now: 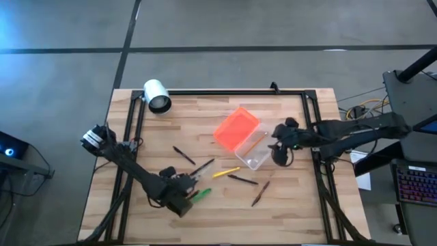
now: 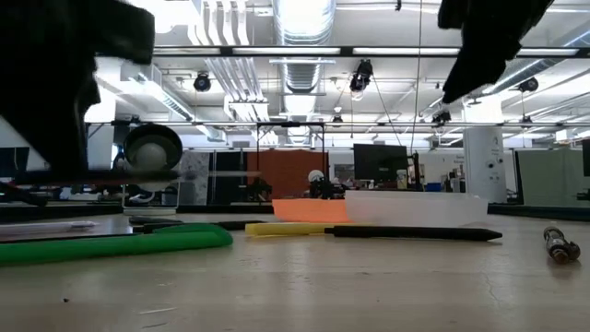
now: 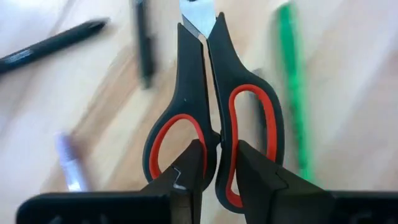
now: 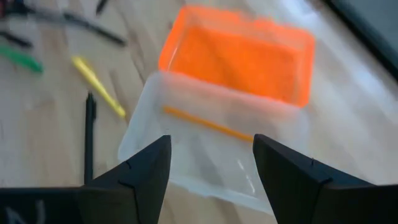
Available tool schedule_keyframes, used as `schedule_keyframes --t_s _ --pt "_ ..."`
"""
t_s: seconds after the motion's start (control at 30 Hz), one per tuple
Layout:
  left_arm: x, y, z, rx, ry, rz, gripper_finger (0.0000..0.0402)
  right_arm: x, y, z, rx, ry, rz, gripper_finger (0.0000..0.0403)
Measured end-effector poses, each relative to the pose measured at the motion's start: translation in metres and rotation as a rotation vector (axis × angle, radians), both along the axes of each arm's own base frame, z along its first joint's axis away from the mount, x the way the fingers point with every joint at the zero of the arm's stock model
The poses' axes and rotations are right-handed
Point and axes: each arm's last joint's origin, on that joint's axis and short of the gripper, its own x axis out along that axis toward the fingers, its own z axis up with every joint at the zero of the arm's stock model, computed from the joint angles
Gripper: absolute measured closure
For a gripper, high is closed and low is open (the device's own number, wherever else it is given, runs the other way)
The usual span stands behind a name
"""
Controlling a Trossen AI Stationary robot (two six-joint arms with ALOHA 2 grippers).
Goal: Pick & place school supplies into a supply box
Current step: Put the black scissors into the orange supply box
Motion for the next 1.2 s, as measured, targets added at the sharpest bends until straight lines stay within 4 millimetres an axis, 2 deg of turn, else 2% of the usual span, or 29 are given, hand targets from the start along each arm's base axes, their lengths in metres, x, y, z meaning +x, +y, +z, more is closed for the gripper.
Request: schedule_keyframes --t_s 0.13,0.33,0.47,0.63,0.77,0.93,1.07,1.2 --pt "0.009 0.001 0.02 0.028 -0.075 0.072 0.0346 -0.015 -0.003 0.013 -0.003 -0.092 -0.032 0.0184" --pt "0.045 0.013 0.054 0.003 -0.257 0.189 0.0346 -0.035 -0.005 0.027 0.055 -0.214 -0.081 0.0184" --pt "0.076 0.032 0.073 0.008 -0.345 0.201 0.0346 -0.046 -0.006 0.034 0.092 -0.277 -0.097 0.0184" --pt "0.121 0.065 0.082 0.055 -0.422 0.197 0.0346 -0.059 -0.004 0.04 0.14 -0.342 -0.082 0.0184" --pt "0.158 0.088 0.079 0.072 -0.451 0.159 0.0346 -0.069 -0.003 0.045 0.16 -0.394 -0.057 0.0184" --pt "0.199 0.107 0.058 0.087 -0.405 0.106 0.0346 -0.083 -0.006 0.051 0.183 -0.46 -0.058 0.0184" --pt "0.227 0.12 0.043 0.074 -0.403 0.177 0.0346 -0.09 -0.007 0.053 0.186 -0.487 -0.059 0.0184" --pt "0.246 0.129 0.03 0.029 -0.396 0.295 0.0346 -0.092 -0.008 0.053 0.185 -0.494 -0.062 0.0184"
